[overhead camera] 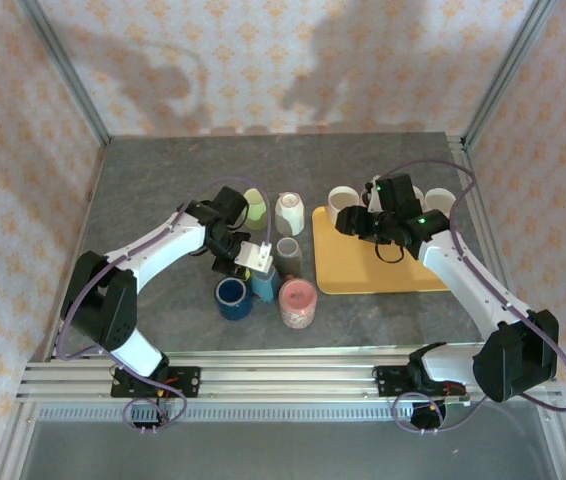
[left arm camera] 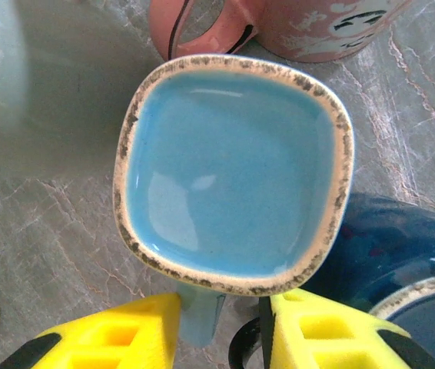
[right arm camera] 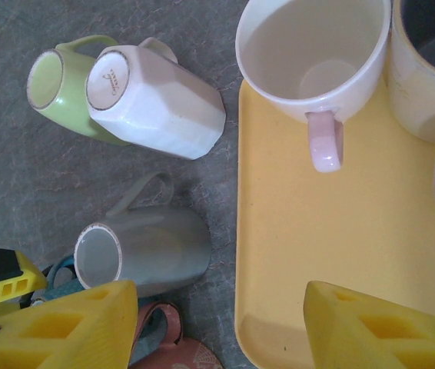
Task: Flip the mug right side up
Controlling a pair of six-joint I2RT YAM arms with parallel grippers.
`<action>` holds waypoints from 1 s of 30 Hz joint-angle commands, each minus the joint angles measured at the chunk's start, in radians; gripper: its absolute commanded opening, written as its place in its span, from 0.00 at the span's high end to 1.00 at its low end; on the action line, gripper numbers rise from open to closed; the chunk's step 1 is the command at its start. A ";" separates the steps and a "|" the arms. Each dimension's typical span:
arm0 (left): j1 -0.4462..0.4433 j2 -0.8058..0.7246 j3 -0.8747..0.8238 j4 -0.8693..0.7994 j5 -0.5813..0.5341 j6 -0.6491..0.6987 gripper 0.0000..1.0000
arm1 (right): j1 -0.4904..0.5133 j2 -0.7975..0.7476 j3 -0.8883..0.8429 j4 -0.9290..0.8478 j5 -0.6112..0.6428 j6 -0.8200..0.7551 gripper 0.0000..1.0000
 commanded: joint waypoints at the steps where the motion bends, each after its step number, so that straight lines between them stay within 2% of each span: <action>1: -0.018 0.052 0.000 -0.052 -0.022 0.027 0.70 | -0.005 -0.014 -0.007 0.012 0.028 0.014 0.41; 5: -0.019 0.069 0.009 -0.052 -0.030 0.031 0.74 | -0.004 -0.012 -0.005 0.008 0.035 0.015 0.41; 10: 0.000 0.069 0.014 -0.035 -0.038 0.014 0.86 | -0.004 -0.006 0.006 0.001 0.043 0.013 0.41; 17: 0.051 0.057 0.008 -0.025 -0.035 0.008 0.87 | -0.005 0.008 0.016 -0.005 0.046 0.010 0.41; 19: 0.053 0.047 0.001 -0.025 -0.029 0.018 0.86 | -0.005 0.011 0.019 -0.005 0.046 0.012 0.41; 25: 0.043 0.021 -0.022 -0.017 -0.015 0.020 0.72 | -0.004 0.025 0.020 0.006 0.040 0.022 0.41; 30: 0.027 0.006 -0.040 -0.004 -0.005 -0.003 0.68 | -0.004 0.023 0.015 0.006 0.039 0.023 0.41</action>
